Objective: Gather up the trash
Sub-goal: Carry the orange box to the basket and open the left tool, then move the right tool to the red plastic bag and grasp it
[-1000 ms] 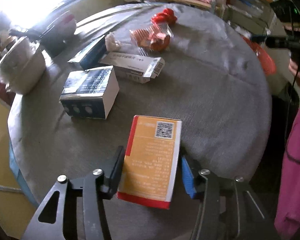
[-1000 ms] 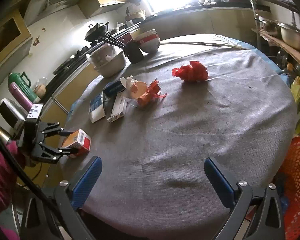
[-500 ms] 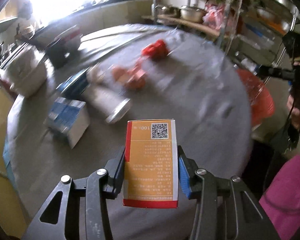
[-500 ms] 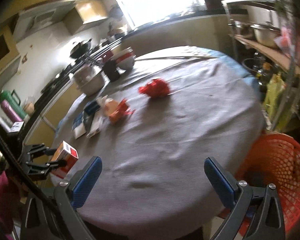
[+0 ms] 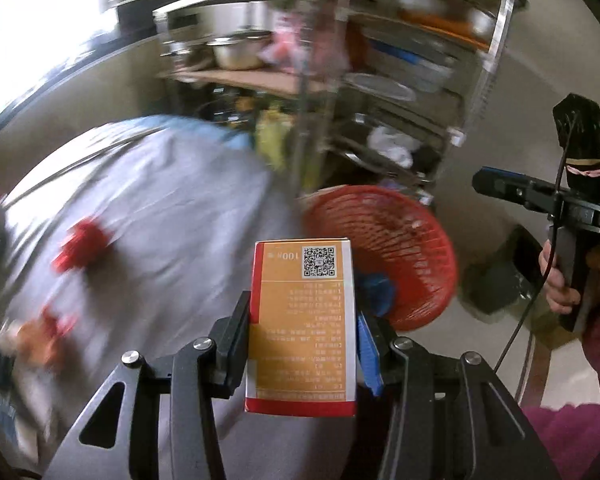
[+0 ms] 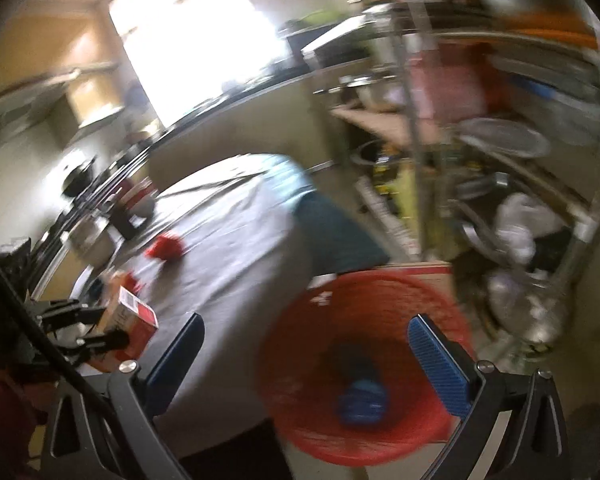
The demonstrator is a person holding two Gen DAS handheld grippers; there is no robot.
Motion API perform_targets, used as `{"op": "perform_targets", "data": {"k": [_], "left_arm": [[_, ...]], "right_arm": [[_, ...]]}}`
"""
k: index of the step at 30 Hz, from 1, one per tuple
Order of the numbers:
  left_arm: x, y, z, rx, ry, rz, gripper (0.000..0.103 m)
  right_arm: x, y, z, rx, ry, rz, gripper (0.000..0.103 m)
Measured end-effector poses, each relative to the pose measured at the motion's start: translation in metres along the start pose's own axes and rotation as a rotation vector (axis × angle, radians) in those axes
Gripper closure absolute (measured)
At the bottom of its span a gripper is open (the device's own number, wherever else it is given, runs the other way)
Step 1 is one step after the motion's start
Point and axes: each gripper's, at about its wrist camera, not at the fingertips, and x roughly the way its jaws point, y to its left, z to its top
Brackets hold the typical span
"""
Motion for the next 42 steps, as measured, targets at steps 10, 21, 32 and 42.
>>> {"op": "perform_targets", "data": {"k": [10,21,32,42], "left_arm": [[0.067,-0.058,0.048,0.021,0.073,-0.079,0.052],[0.049,-0.046,0.045,-0.017,0.014,-0.03,0.04],[-0.047,0.066,-0.051,-0.317,-0.07,0.232,0.038],[-0.13,0.175,-0.151,-0.626,-0.112,0.558,0.038]], "right_arm": [[-0.028,-0.076,-0.005,0.158,-0.067,-0.077,0.0],[-0.023,-0.071,-0.001,0.167,-0.071,-0.07,0.0],[0.04,0.058,0.028,-0.11,-0.022,0.085,0.0],[0.141,0.205,0.043,-0.156,0.125,0.233,0.0]]}}
